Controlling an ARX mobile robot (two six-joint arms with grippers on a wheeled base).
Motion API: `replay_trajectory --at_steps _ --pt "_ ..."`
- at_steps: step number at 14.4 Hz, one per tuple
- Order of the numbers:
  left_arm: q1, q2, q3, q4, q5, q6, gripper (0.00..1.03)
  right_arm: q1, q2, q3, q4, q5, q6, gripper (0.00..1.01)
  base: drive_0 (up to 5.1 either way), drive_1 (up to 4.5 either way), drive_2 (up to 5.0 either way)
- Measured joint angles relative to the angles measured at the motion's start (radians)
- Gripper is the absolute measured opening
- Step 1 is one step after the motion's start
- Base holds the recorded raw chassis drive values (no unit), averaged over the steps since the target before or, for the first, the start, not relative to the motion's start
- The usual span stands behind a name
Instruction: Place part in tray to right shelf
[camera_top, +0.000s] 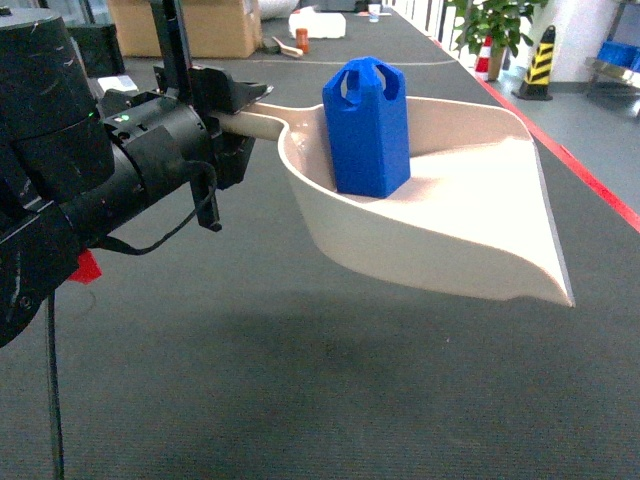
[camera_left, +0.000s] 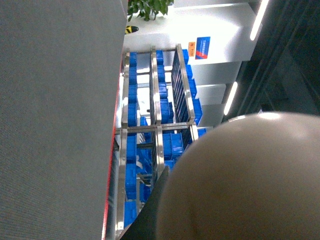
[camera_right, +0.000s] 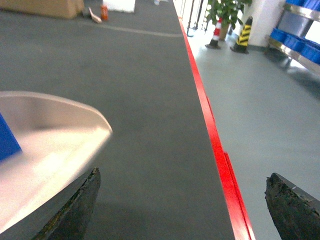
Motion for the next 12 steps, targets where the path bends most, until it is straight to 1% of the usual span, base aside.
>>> replay_trajectory --at_steps 1,2,3,6,8,12 --pt "0.0 0.0 0.0 0.0 0.0 0.0 0.12 -0.039 -0.137 -0.074 -0.12 -0.002 -0.009 0.98 0.0 0.0 0.0" --pt "0.0 0.0 0.0 0.0 0.0 0.0 0.12 -0.072 -0.272 -0.124 -0.211 -0.009 -0.01 0.98 0.0 0.0 0.0" --pt "0.0 0.0 0.0 0.0 0.0 0.0 0.12 -0.077 -0.328 -0.129 -0.208 -0.007 -0.01 0.98 0.0 0.0 0.0" --pt "0.0 0.0 0.0 0.0 0.0 0.0 0.12 -0.074 -0.315 -0.12 -0.212 -0.015 -0.01 0.98 0.0 0.0 0.0" --pt "0.011 0.0 0.0 0.0 -0.007 0.0 0.12 -0.074 -0.32 -0.12 -0.211 -0.018 -0.01 0.98 5.0 -2.39 -2.4" --pt "0.001 0.0 0.0 0.001 -0.001 0.0 0.12 -0.074 -0.32 -0.12 -0.212 -0.018 -0.01 0.98 4.9 -2.5 -2.5"
